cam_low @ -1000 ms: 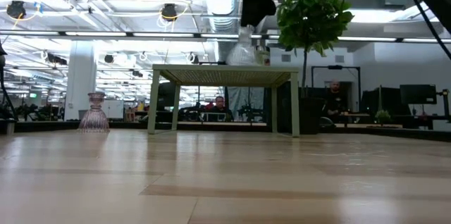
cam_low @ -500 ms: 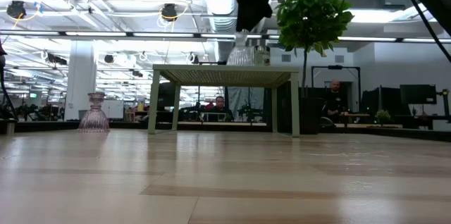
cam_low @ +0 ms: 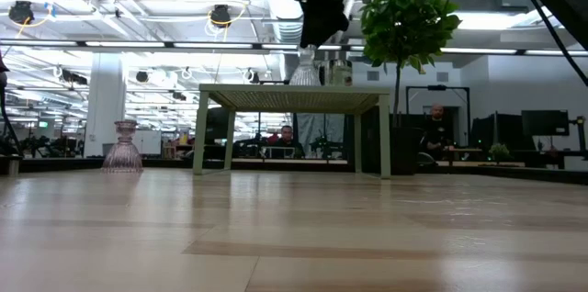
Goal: Pick & Place candle stick holders
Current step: Put the top transparent vase on the shelf
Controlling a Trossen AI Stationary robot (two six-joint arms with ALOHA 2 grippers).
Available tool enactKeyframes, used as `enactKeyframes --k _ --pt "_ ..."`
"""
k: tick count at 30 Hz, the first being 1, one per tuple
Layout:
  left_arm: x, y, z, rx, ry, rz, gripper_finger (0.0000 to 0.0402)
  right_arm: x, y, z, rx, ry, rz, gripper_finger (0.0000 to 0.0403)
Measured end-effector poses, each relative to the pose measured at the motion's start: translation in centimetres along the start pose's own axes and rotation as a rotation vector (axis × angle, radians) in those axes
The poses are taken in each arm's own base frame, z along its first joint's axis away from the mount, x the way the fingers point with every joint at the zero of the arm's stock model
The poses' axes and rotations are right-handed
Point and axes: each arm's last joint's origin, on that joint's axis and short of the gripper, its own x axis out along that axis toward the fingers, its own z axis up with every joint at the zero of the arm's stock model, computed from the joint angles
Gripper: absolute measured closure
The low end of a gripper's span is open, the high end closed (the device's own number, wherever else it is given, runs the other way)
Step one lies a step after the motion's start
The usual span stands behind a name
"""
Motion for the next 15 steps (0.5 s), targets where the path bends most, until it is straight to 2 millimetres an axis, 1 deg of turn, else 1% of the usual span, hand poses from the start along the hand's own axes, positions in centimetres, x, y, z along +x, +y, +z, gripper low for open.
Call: enactKeyframes --k 4,11,15 --pt "-0.01 0.00 0.00 0.000 0.000 0.000 0.0196 0.01 -0.10 0.08 -0.002 -0.011 0.036 0.0222" --pt "0.00 -0.01 0.00 0.000 0.000 0.000 0.0196 0.00 -0.10 0.39 0.000 -0.043 0.040 0.0163" --pt "0.01 0.00 0.00 0.000 0.000 0.000 0.0196 -0.35 -0.15 0.71 -0.017 -0.082 0.036 0.0151"
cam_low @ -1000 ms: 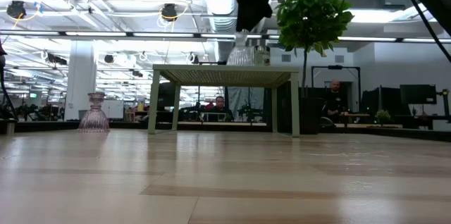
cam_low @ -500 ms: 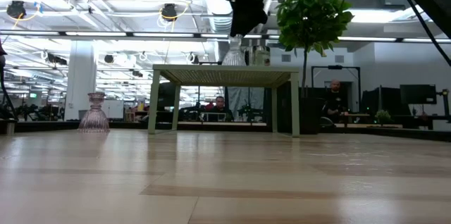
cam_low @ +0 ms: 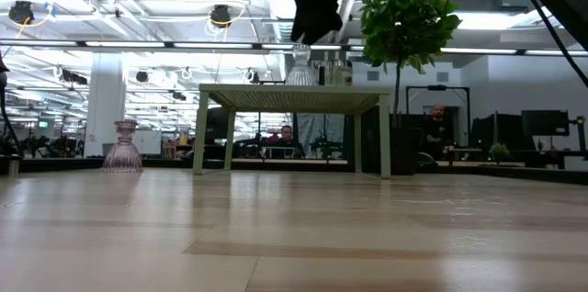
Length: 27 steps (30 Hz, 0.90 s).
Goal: Pick & Place candle stick holders
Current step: Put the top transparent vase on the shelf
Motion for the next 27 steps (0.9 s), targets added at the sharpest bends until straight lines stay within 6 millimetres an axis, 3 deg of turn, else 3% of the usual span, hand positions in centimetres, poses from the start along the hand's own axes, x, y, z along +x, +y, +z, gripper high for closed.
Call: enactKeyframes --k 3,9,14,18,23,27 --pt "0.0 0.0 0.0 0.000 0.000 0.000 0.0199 -2.5 -0.1 0.4 -0.006 -0.080 -0.019 0.0151" --pt "0.2 -0.7 -0.3 0.051 0.023 -0.031 0.0241 -13.2 -0.1 -1.4 0.012 -0.302 -0.037 0.0165" --pt "1.9 -2.6 -1.3 0.186 0.039 -0.094 0.0324 -22.8 1.2 -5.9 0.020 -0.456 -0.023 0.0204" --pt "4.5 -4.2 -2.7 0.324 -0.044 -0.165 0.0391 -28.9 1.6 -10.6 0.012 -0.568 -0.065 0.0277" --pt "7.2 -5.0 -3.6 0.376 -0.176 -0.356 0.0397 -33.0 1.3 -16.7 0.090 -0.664 -0.027 0.0386" --pt "9.7 -5.1 -4.8 0.360 -0.221 -0.331 0.0397 -33.0 1.4 -19.9 0.167 -0.673 0.007 0.0385"
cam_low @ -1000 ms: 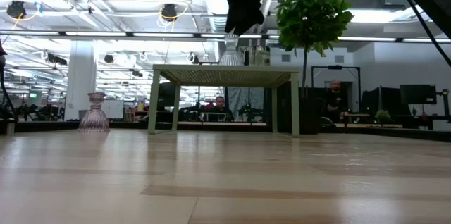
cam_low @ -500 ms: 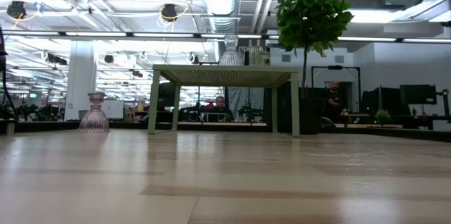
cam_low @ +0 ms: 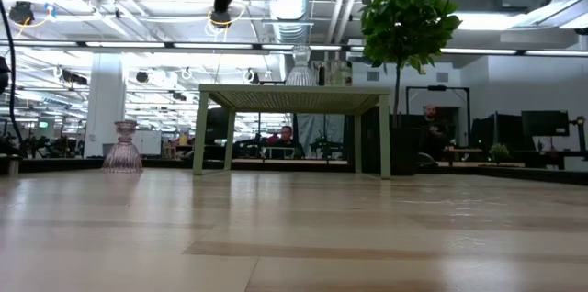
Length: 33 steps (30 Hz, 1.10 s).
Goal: Pick & Place candle stick holders
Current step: Put the top transparent vase on the shelf
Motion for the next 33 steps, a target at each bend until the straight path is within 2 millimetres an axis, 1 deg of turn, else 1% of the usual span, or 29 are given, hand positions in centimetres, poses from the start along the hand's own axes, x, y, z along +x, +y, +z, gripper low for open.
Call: enactKeyframes --k 2,6,8,10,14,18,20,22,28,33 --pt "1.0 0.1 -1.0 0.003 0.010 0.028 0.0398 0.7 0.1 -1.3 0.010 0.022 -0.009 0.0383" --pt "3.4 -0.1 -3.0 0.010 0.044 -0.051 0.0398 2.7 0.4 -3.4 0.002 0.025 0.010 0.0399" --pt "4.7 -0.2 -3.8 0.010 0.051 -0.085 0.0398 2.8 0.3 -4.4 0.005 -0.005 0.007 0.0399" --pt "5.8 -0.2 -4.3 0.020 0.055 -0.077 0.0398 2.5 0.1 -5.1 0.013 -0.051 0.002 0.0396" --pt "7.4 0.9 -4.8 0.030 0.049 -0.031 0.0398 2.2 -0.1 -6.5 0.029 -0.076 0.005 0.0400" --pt "8.1 2.7 -4.6 0.017 0.031 0.031 0.0398 1.4 -0.5 -7.8 0.061 -0.083 0.011 0.0400" --pt "8.2 3.6 -4.4 0.009 0.018 0.040 0.0398 1.0 -0.7 -8.4 0.065 -0.093 0.012 0.0402" --pt "8.2 4.3 -4.1 0.002 0.004 0.032 0.0398 0.9 -0.8 -9.1 0.066 -0.086 0.010 0.0402" --pt "8.2 5.3 -3.9 -0.006 -0.001 0.021 0.0398 1.0 -1.1 -10.8 0.081 -0.078 0.007 0.0402" --pt "8.8 5.7 -4.3 -0.012 0.005 0.033 0.0398 1.5 -1.0 -11.5 0.083 -0.087 0.009 0.0402"
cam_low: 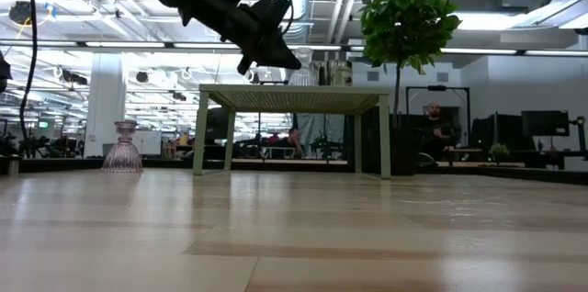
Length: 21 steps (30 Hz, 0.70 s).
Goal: Pick & Place candle stick holders
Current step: Put the top transparent vase on the shelf
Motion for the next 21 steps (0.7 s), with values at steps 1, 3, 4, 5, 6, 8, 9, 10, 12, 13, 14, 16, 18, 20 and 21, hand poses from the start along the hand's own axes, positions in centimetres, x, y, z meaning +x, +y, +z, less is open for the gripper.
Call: enactKeyframes --k 1,3,4,5,6,8,9,10,12,13,14,16,18,20,21 --pt "0.1 0.0 -0.1 0.000 0.002 0.002 0.0398 0.1 0.0 -0.1 -0.001 0.002 -0.004 0.0402" --pt "0.1 0.1 -0.1 -0.005 0.005 0.006 0.0398 0.1 -0.1 -0.2 -0.001 0.002 -0.016 0.0402" --pt "0.1 0.0 0.0 -0.008 -0.003 -0.002 0.0398 0.2 -0.1 -0.3 -0.001 0.007 -0.021 0.0402" --pt "0.0 -0.3 0.1 -0.012 -0.008 -0.016 0.0398 0.3 -0.1 -0.3 0.000 0.011 -0.022 0.0402" --pt "-0.1 -0.5 0.2 -0.022 -0.011 -0.031 0.0399 0.3 -0.1 -0.3 0.001 0.011 -0.022 0.0402" --pt "-0.4 -1.3 0.5 -0.022 -0.037 -0.067 0.0399 0.2 -0.1 -0.3 0.001 0.009 -0.022 0.0402" --pt "-0.5 -1.6 0.6 -0.017 -0.048 -0.078 0.0399 0.2 -0.1 -0.3 0.001 0.008 -0.022 0.0402" --pt "-0.4 -1.8 0.6 -0.013 -0.058 -0.087 0.0399 0.3 -0.1 -0.3 0.000 0.009 -0.025 0.0402" --pt "-0.1 -2.0 0.3 -0.012 -0.051 -0.091 0.0399 0.3 -0.1 -0.3 -0.002 0.008 -0.029 0.0403" --pt "0.2 -1.9 0.1 -0.012 -0.040 -0.087 0.0399 0.2 -0.1 -0.3 -0.003 0.008 -0.029 0.0403" --pt "0.5 -1.9 -0.2 -0.013 -0.029 -0.080 0.0399 0.2 -0.1 -0.3 -0.003 0.008 -0.029 0.0403" --pt "1.0 -1.7 -0.6 -0.013 -0.013 -0.076 0.0399 0.3 -0.1 -0.3 -0.004 0.008 -0.029 0.0403" --pt "1.7 -1.5 -1.1 -0.015 0.008 -0.078 0.0399 0.3 -0.1 -0.3 -0.004 0.008 -0.029 0.0403" --pt "2.3 -1.3 -1.5 -0.017 0.015 -0.085 0.0399 0.3 -0.1 -0.3 -0.004 0.008 -0.029 0.0403" --pt "2.5 -1.2 -1.6 -0.018 0.005 -0.086 0.0399 0.3 -0.1 -0.3 -0.003 0.008 -0.029 0.0403"
